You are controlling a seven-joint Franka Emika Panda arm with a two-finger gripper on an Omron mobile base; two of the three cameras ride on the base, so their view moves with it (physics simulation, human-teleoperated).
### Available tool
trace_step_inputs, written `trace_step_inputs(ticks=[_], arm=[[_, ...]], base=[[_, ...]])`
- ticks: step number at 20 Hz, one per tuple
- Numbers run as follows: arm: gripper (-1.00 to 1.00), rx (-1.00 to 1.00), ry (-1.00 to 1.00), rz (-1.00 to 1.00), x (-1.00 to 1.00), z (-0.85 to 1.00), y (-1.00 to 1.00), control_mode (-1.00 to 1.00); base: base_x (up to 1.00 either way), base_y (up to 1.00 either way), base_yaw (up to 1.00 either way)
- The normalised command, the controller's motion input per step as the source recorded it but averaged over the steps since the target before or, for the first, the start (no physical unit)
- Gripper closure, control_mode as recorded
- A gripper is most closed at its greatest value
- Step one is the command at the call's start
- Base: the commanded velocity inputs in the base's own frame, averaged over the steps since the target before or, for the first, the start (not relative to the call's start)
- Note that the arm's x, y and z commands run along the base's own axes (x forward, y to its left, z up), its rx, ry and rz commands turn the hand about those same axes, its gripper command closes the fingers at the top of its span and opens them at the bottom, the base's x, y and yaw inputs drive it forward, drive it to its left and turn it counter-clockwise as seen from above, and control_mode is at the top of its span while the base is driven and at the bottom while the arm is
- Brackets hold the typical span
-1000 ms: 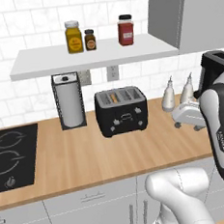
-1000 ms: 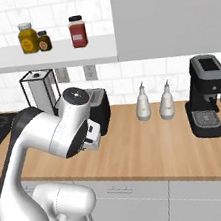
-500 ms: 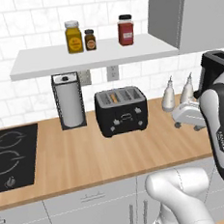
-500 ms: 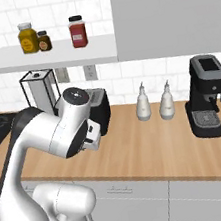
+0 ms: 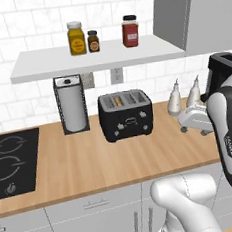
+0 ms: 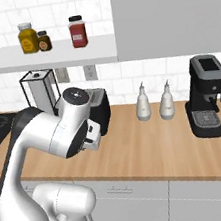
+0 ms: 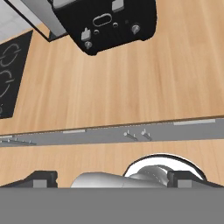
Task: Start the toaster. Once the lever pops up, take the bread to the plate on the dining counter.
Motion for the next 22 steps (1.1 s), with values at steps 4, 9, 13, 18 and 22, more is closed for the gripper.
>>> trace_step_inputs(ticks=[4, 9, 13, 18, 22], arm=[[-1.0, 0.0, 0.0, 0.0, 0.0, 0.0, 0.0, -1.0], [-1.0, 0.0, 0.0, 0.0, 0.0, 0.0, 0.0, -1.0], [-1.0, 0.0, 0.0, 0.0, 0.0, 0.0, 0.0, -1.0], [-1.0, 0.0, 0.0, 0.0, 0.0, 0.0, 0.0, -1.0], [-1.0, 0.0, 0.0, 0.0, 0.0, 0.0, 0.0, -1.0]], base=[[0.0, 0.0, 0.0], [0.0, 0.0, 0.0], [0.0, 0.0, 0.0], [0.0, 0.0, 0.0], [0.0, 0.0, 0.0]])
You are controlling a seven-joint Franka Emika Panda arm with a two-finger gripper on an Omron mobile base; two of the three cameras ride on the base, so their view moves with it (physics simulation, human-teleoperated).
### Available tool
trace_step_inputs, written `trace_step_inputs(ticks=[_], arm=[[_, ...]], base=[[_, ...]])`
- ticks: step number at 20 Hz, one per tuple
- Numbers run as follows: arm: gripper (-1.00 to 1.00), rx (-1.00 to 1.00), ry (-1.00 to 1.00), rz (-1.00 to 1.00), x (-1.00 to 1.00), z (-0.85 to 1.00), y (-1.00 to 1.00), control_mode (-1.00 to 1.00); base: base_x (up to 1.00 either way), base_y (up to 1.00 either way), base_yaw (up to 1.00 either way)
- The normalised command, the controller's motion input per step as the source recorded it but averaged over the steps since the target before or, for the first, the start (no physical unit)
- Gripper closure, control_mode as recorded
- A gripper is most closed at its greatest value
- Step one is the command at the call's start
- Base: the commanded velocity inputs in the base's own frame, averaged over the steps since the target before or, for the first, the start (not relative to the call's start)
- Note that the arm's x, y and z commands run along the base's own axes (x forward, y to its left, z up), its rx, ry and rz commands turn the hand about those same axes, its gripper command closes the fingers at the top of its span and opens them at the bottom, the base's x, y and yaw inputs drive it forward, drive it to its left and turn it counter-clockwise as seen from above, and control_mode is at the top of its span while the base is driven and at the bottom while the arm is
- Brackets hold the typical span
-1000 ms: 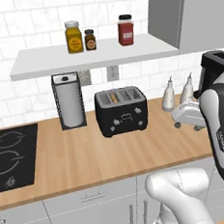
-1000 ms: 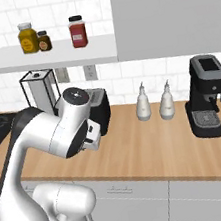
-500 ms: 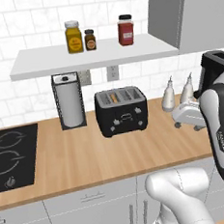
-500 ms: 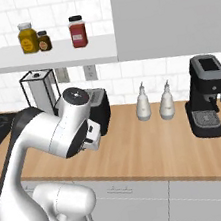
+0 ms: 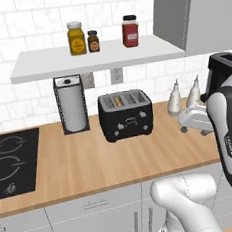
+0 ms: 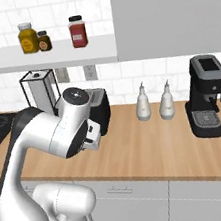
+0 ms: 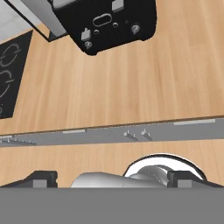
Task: Start the toaster. Once the lever pops up, take the bread to the plate on the dining counter.
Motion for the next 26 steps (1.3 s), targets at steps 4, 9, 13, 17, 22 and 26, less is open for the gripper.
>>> trace_step_inputs(ticks=[4, 9, 13, 17, 22, 26], arm=[[-1.0, 0.0, 0.0, 0.0, 0.0, 0.0, 0.0, -1.0], [-1.0, 0.0, 0.0, 0.0, 0.0, 0.0, 0.0, -1.0], [-1.0, 0.0, 0.0, 0.0, 0.0, 0.0, 0.0, -1.0], [-1.0, 0.0, 0.0, 0.0, 0.0, 0.0, 0.0, -1.0], [-1.0, 0.0, 0.0, 0.0, 0.0, 0.0, 0.0, -1.0], [-1.0, 0.0, 0.0, 0.0, 0.0, 0.0, 0.0, -1.0]], base=[[0.0, 0.0, 0.0], [0.0, 0.0, 0.0], [0.0, 0.0, 0.0], [0.0, 0.0, 0.0], [0.0, 0.0, 0.0], [0.0, 0.0, 0.0]])
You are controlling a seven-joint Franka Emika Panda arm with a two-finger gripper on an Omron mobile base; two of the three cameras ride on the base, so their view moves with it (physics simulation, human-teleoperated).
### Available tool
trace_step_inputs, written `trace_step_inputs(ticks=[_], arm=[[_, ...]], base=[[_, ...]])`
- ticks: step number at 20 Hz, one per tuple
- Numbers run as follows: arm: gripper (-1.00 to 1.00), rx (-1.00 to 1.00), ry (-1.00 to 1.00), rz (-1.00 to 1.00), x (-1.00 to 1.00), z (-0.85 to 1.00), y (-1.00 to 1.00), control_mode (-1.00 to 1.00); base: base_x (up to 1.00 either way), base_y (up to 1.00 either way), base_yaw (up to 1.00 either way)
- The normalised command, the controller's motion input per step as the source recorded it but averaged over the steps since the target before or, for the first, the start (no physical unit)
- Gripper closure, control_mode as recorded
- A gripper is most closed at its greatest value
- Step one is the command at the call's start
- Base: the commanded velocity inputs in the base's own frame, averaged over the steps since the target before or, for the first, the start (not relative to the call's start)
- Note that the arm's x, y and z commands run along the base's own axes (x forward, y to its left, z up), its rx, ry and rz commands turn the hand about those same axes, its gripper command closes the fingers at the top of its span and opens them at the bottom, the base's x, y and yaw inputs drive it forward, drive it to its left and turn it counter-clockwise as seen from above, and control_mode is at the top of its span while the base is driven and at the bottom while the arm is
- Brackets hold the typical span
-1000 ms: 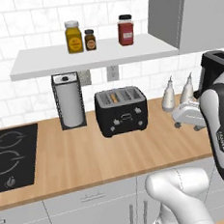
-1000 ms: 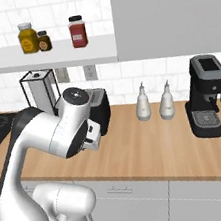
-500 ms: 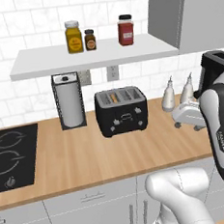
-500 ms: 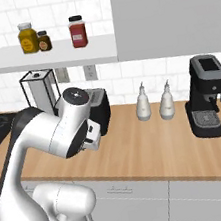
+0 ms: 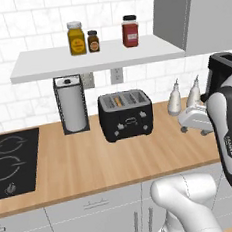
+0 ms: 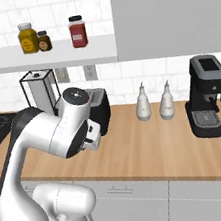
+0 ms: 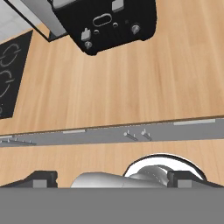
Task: Start the toaster. Once the lever pops up, take the bread to the plate on the dining counter.
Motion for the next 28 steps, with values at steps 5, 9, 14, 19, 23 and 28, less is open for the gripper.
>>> trace_step_inputs(ticks=[5, 9, 14, 19, 23, 28], arm=[[-1.0, 0.0, 0.0, 0.0, 0.0, 0.0, 0.0, -1.0], [-1.0, 0.0, 0.0, 0.0, 0.0, 0.0, 0.0, -1.0], [-1.0, 0.0, 0.0, 0.0, 0.0, 0.0, 0.0, -1.0], [-1.0, 0.0, 0.0, 0.0, 0.0, 0.0, 0.0, -1.0], [-1.0, 0.0, 0.0, 0.0, 0.0, 0.0, 0.0, -1.0], [-1.0, 0.0, 0.0, 0.0, 0.0, 0.0, 0.0, -1.0]], base=[[0.0, 0.0, 0.0], [0.0, 0.0, 0.0], [0.0, 0.0, 0.0], [0.0, 0.0, 0.0], [0.0, 0.0, 0.0], [0.0, 0.0, 0.0]])
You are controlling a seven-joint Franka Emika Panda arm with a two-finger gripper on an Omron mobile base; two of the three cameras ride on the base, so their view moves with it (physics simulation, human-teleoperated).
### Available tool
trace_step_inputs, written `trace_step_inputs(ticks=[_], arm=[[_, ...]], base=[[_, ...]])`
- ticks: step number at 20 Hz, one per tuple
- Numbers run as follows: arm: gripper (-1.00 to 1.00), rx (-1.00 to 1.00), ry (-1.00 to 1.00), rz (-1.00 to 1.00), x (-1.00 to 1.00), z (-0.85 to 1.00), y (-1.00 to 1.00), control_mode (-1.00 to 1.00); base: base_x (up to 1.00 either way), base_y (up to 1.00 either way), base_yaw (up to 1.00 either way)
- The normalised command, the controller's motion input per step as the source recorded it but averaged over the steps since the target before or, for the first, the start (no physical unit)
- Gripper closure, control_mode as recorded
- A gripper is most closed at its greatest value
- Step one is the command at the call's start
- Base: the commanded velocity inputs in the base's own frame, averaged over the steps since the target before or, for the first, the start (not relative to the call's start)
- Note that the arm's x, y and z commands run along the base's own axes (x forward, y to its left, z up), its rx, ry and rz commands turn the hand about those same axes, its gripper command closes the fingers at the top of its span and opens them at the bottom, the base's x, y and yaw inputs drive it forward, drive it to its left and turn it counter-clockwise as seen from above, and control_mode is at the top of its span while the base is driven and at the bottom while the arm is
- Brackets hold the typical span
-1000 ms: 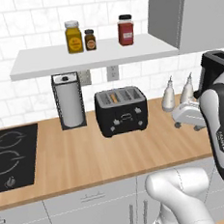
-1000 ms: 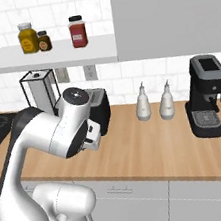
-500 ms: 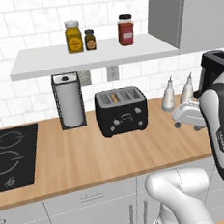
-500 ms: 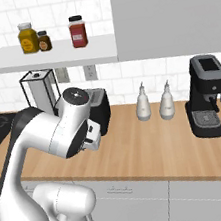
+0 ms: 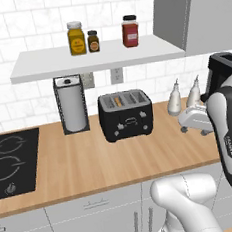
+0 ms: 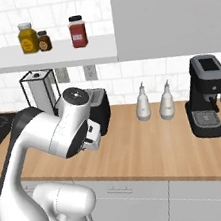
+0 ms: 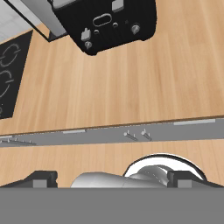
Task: Start the toaster. Once the lever pops up, take the bread to the plate on the dining counter.
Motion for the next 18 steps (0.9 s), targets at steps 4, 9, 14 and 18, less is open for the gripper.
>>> trace_step_inputs(ticks=[4, 9, 14, 18], arm=[[-1.0, 0.0, 0.0, 0.0, 0.0, 0.0, 0.0, -1.0], [-1.0, 0.0, 0.0, 0.0, 0.0, 0.0, 0.0, -1.0], [-1.0, 0.0, 0.0, 0.0, 0.0, 0.0, 0.0, -1.0], [-1.0, 0.0, 0.0, 0.0, 0.0, 0.0, 0.0, -1.0]], base=[[0.0, 0.0, 0.0], [0.0, 0.0, 0.0], [0.0, 0.0, 0.0], [0.0, 0.0, 0.0]])
